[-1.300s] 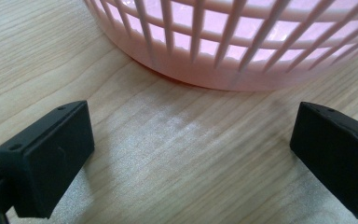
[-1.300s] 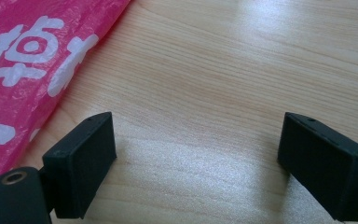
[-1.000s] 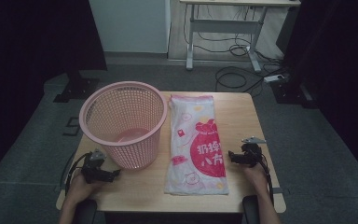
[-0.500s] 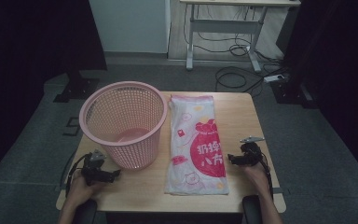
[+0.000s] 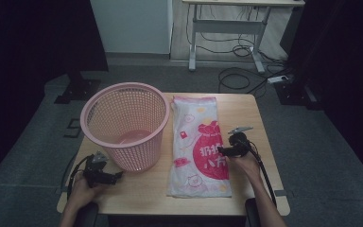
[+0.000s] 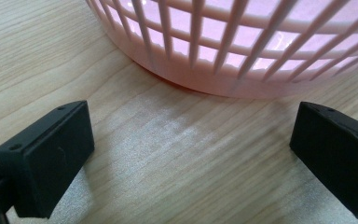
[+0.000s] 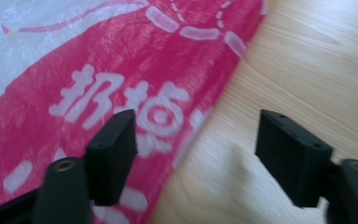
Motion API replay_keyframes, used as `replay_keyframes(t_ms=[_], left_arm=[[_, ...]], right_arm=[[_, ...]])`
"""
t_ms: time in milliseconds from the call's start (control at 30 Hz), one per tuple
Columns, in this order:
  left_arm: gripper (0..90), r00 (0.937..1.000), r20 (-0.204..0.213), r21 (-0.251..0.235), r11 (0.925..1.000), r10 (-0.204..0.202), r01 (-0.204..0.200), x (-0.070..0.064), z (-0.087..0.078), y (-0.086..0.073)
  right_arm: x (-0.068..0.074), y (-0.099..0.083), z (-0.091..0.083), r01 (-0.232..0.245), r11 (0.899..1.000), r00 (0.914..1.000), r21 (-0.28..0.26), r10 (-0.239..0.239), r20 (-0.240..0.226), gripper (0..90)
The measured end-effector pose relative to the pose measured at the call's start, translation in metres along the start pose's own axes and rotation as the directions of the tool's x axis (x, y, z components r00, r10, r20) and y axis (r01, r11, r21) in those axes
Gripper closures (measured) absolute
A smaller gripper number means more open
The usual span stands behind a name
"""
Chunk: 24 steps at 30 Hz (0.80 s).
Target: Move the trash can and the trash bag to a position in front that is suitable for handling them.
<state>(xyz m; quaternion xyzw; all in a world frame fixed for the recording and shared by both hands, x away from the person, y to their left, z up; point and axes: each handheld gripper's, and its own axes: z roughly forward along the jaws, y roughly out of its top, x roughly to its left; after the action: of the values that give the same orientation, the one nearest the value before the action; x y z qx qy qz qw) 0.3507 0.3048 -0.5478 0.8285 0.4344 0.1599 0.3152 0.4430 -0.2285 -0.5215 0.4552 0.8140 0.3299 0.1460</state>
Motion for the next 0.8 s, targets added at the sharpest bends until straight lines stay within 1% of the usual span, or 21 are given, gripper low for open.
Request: replay_keyframes(t_ms=[33, 67, 100, 133, 167, 200, 233, 333, 367, 400, 433, 467, 500, 533, 600, 633, 667, 700, 733, 800], left_arm=[[0.0, 1.0000, 0.000, 0.000, 1.0000, 0.000, 0.000, 0.000, 0.000, 0.000], [0.0, 1.0000, 0.000, 0.000, 1.0000, 0.000, 0.000, 0.000, 0.000, 0.000], [0.0, 1.0000, 0.000, 0.000, 1.0000, 0.001, -0.001, 0.000, 0.000, 0.000], [0.0, 1.0000, 0.000, 0.000, 1.0000, 0.000, 0.000, 0.000, 0.000, 0.000], [0.0, 1.0000, 0.000, 0.000, 1.0000, 0.000, 0.000, 0.000, 0.000, 0.000], [0.0, 1.0000, 0.000, 0.000, 1.0000, 0.000, 0.000, 0.000, 0.000, 0.000], [0.0, 1.0000, 0.000, 0.000, 1.0000, 0.000, 0.000, 0.000, 0.000, 0.000], [0.0, 1.0000, 0.000, 0.000, 1.0000, 0.000, 0.000, 0.000, 0.000, 0.000], [0.0, 1.0000, 0.000, 0.000, 1.0000, 0.000, 0.000, 0.000, 0.000, 0.000], [0.0, 1.0000, 0.000, 0.000, 1.0000, 0.000, 0.000, 0.000, 0.000, 0.000], [0.0, 1.0000, 0.000, 0.000, 1.0000, 0.000, 0.000, 0.000, 0.000, 0.000], [0.0, 1.0000, 0.000, 0.001, 1.0000, 0.001, -0.001, 0.000, 0.000, 0.000], [0.0, 1.0000, 0.000, -0.001, 1.0000, 0.000, 0.000, 0.000, 0.000, 0.000], [0.0, 1.0000, 0.002, 0.000, 1.0000, 0.001, -0.001, 0.000, 0.000, 0.000], [0.0, 1.0000, 0.001, 0.000, 1.0000, 0.000, 0.000, 0.000, 0.000, 0.000], [0.0, 1.0000, 0.001, 0.000, 1.0000, 0.000, 0.000, 0.000, 0.000, 0.000], [0.0, 1.0000, 0.000, 0.000, 1.0000, 0.000, 0.000, 0.000, 0.000, 0.000], [0.0, 1.0000, 0.001, 0.000, 1.0000, 0.000, 0.000, 0.000, 0.000, 0.000], [0.0, 1.0000, 0.001, 0.000, 1.0000, 0.000, 0.000, 0.000, 0.000, 0.000], [0.0, 1.0000, 0.001, 0.000, 1.0000, 0.000, 0.000, 0.000, 0.000, 0.000]], right_arm=[[0.000, 0.000, 0.000, 0.000, 1.000, 1.0000, 0.000, 0.000, 0.000, 34.5], [0.000, 0.001, 0.003, -0.004, 1.000, 0.9999, -0.002, 0.004, -0.014, 37.9], [0.001, 0.002, 0.006, -0.022, 1.000, 0.9993, -0.006, 0.022, -0.030, 40.2], [0.002, 0.002, 0.008, -0.034, 0.999, 0.9989, -0.006, 0.034, -0.032, 42.8], [0.003, 0.003, 0.010, -0.041, 0.999, 0.9989, 0.000, 0.041, -0.021, 46.7], [0.006, 0.003, 0.015, -0.031, 0.999, 0.9995, 0.039, 0.030, 0.007, 52.7], [0.006, 0.002, 0.018, -0.026, 0.998, 0.9994, 0.056, 0.025, 0.023, 55.8], [0.009, 0.001, 0.019, -0.008, 0.998, 0.9988, 0.058, 0.005, 0.049, 73.3], [0.011, 0.001, 0.018, 0.002, 0.998, 0.9990, 0.066, -0.005, 0.043, 75.9], [0.013, 0.001, 0.018, 0.002, 0.998, 0.9992, 0.070, -0.005, 0.038, 78.4], [0.013, 0.001, 0.018, 0.002, 0.998, 0.9992, 0.070, -0.005, 0.038, 78.4], [0.021, -0.002, 0.014, 0.019, 0.996, 0.9994, 0.085, -0.022, 0.026, 79.9], [0.021, -0.002, 0.014, 0.019, 0.996, 0.9994, 0.085, -0.022, 0.026, 79.9], [0.035, -0.008, 0.008, 0.047, 0.993, 0.9986, 0.111, -0.050, 0.020, 79.9], [0.051, -0.015, 0.000, 0.089, 0.988, 0.9960, 0.130, -0.089, -0.005, 79.4], [0.051, -0.015, 0.000, 0.089, 0.988, 0.9960, 0.130, -0.089, -0.005, 79.4], [0.058, -0.019, -0.003, 0.104, 0.984, 0.9946, 0.143, -0.103, -0.014, 75.7], [0.065, -0.021, -0.010, 0.133, 0.979, 0.9911, 0.157, -0.133, -0.009, 64.4], [0.064, -0.019, -0.012, 0.133, 0.979, 0.9908, 0.152, -0.135, 0.002, 57.9], [0.053, -0.013, -0.016, 0.105, 0.985, 0.9936, 0.138, -0.110, 0.027, 47.7]])
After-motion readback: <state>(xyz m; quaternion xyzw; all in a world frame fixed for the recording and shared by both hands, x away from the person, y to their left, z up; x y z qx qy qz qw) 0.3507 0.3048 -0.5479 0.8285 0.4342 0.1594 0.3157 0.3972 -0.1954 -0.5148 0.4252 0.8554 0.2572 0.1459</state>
